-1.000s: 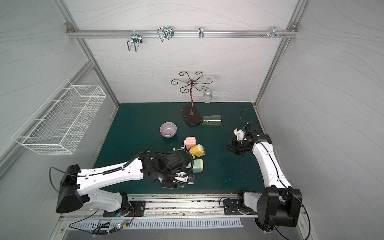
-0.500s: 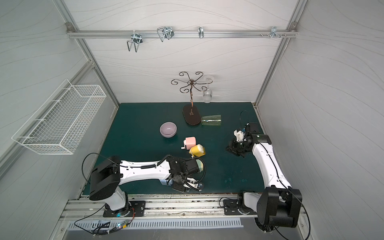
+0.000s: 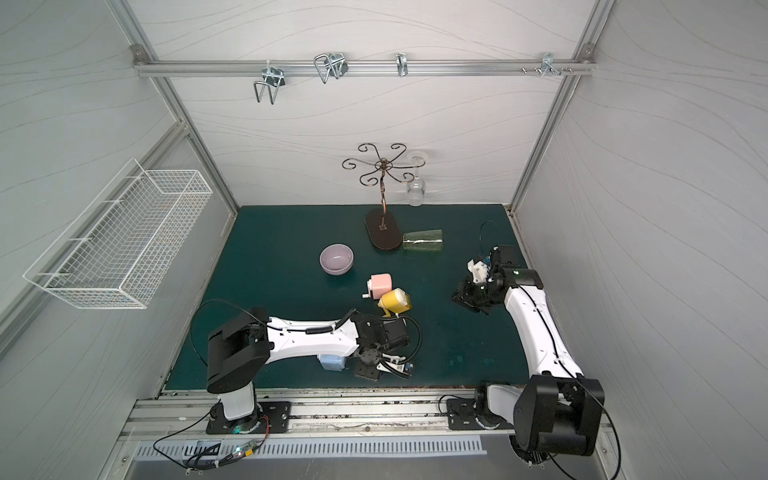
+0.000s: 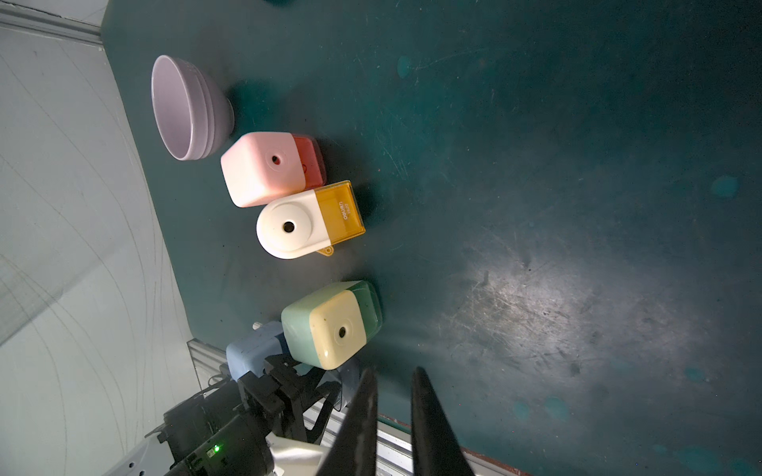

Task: Put the tray back into the pencil sharpener
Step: Place the container at the center of the board, then pick up the pencil sharpener from the center of the board.

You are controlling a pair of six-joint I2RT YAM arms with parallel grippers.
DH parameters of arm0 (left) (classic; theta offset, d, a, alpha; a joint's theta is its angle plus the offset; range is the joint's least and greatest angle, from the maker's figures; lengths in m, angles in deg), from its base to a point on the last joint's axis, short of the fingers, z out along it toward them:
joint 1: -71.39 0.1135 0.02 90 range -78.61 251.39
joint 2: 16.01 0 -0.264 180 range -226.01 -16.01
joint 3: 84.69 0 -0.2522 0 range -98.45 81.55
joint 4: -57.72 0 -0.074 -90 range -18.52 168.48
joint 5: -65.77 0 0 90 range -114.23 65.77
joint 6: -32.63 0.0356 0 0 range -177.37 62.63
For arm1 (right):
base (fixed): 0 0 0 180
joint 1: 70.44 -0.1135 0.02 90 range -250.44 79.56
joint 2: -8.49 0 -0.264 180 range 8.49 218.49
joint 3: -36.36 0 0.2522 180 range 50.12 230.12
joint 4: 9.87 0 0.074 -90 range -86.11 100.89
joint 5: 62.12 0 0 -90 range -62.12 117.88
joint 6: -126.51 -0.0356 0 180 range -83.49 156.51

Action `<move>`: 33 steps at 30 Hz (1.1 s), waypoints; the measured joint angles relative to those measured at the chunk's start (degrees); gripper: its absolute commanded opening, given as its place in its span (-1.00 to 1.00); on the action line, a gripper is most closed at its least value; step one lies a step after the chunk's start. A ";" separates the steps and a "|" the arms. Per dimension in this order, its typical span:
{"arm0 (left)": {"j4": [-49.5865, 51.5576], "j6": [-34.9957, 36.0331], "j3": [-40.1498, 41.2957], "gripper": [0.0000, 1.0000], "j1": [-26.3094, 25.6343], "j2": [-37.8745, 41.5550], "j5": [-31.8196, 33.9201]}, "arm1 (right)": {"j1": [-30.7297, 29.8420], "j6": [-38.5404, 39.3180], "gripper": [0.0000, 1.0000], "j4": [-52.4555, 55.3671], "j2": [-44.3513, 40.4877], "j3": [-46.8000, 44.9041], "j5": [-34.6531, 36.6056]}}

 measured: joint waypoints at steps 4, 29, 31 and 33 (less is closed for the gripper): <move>-0.09 -1.22 0.00 0.65 0.00 -0.02 0.96 | 0.02 0.33 -0.63 0.24 0.00 0.00 0.00; 6.25 -9.09 13.05 0.73 20.83 49.03 -12.87 | -29.99 -23.50 -0.23 -0.50 -13.22 -10.80 9.49; 7.06 -8.50 15.93 0.76 22.14 50.21 -14.01 | -35.28 -28.46 -0.14 -0.52 -15.69 -11.98 11.72; 7.13 -7.82 18.40 0.79 22.73 50.56 -15.08 | -41.35 -33.55 -0.06 -0.70 -17.46 -13.09 14.27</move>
